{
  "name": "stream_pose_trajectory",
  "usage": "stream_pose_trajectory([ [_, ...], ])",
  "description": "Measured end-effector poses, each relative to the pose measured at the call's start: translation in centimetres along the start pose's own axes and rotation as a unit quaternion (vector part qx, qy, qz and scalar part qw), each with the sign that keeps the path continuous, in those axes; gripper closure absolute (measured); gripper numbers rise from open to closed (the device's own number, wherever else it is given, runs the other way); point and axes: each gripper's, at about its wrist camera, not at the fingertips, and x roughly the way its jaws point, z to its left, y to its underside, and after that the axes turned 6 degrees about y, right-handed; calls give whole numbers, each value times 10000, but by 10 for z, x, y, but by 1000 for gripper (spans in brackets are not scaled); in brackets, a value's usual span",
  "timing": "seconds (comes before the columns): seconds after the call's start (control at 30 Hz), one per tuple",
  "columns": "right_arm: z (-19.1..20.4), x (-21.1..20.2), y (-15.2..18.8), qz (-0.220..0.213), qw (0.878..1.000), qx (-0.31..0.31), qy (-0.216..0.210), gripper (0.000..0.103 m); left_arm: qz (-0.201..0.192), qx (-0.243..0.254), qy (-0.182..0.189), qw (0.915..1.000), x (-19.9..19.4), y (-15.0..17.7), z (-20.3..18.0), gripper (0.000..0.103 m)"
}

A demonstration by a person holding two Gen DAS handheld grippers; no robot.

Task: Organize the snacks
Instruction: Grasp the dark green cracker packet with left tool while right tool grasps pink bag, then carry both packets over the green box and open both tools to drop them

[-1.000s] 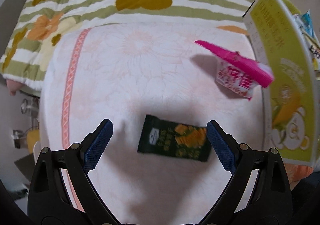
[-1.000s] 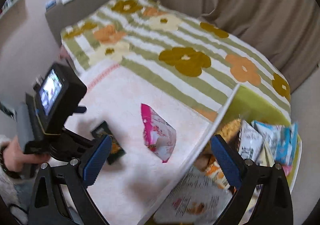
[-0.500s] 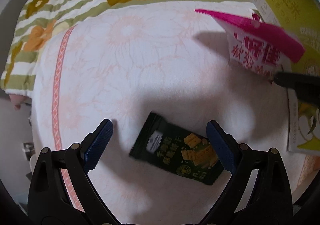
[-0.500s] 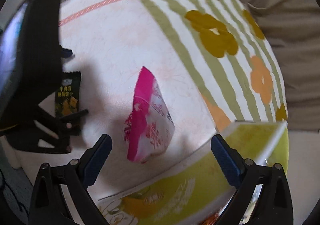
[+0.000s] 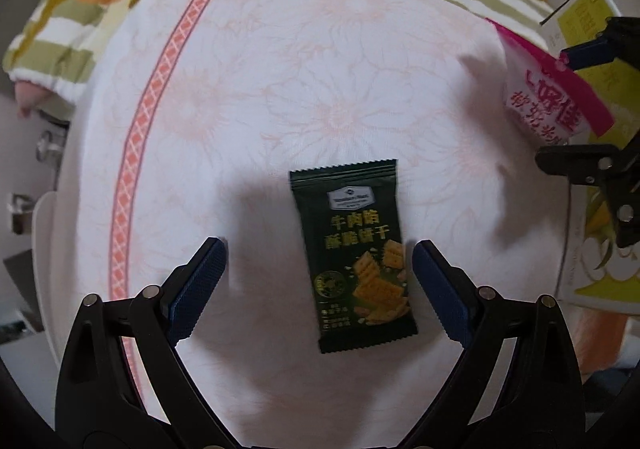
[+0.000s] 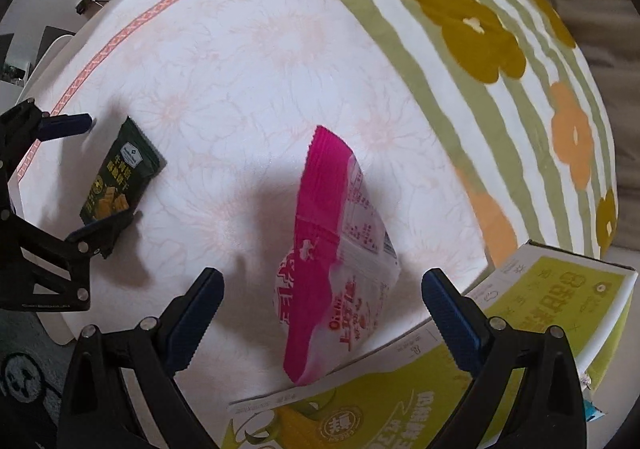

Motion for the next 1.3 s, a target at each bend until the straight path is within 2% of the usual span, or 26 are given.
stream_pose_trajectory([
  [0.07,1,4,-1,119,9999,-88,-18,4,-31,126,-81,9999,1,0,-4,14],
  [0.13,2,6,-2,180,9997,-154,-29,4,-51,298,-255,9992,2,0,-8,22],
  [0.23,5,11,-4,378,9990,-257,-15,4,-105,465,-325,9983,-3,0,-12,44],
  [0.27,5,14,-5,460,9986,-271,17,4,-126,499,-328,9981,-5,0,-12,55],
  [0.3,5,16,-5,511,9983,-273,25,4,-121,537,-307,9980,-6,0,-12,58],
  [0.47,-7,23,-6,686,9975,139,-81,4,-125,737,-137,9971,-10,3,-8,59],
  [0.63,-14,29,-6,850,9948,484,-290,5,-227,649,86,9976,-20,-2,0,59],
  [0.73,-18,33,-7,911,9933,649,-300,27,-310,618,222,9974,-28,-6,4,59],
  [0.8,-21,36,-7,925,9919,790,-359,33,-358,619,273,9971,-32,-9,7,59],
  [0.83,-22,37,-7,921,9916,845,-336,39,-372,631,288,9969,-34,-11,8,59],
  [0.9,-23,35,-8,795,9919,933,-326,42,-401,643,337,9966,-38,-14,11,59],
  [1.0,-19,26,-10,598,9932,970,-255,53,-461,660,415,9959,-45,-18,14,59],
  [1.17,-10,-4,-12,76,9925,1176,-331,56,-617,820,486,9935,-61,-28,14,59],
  [1.3,-16,-36,-6,-411,9834,1694,-513,57,-785,1044,591,9897,-81,-41,8,59],
])
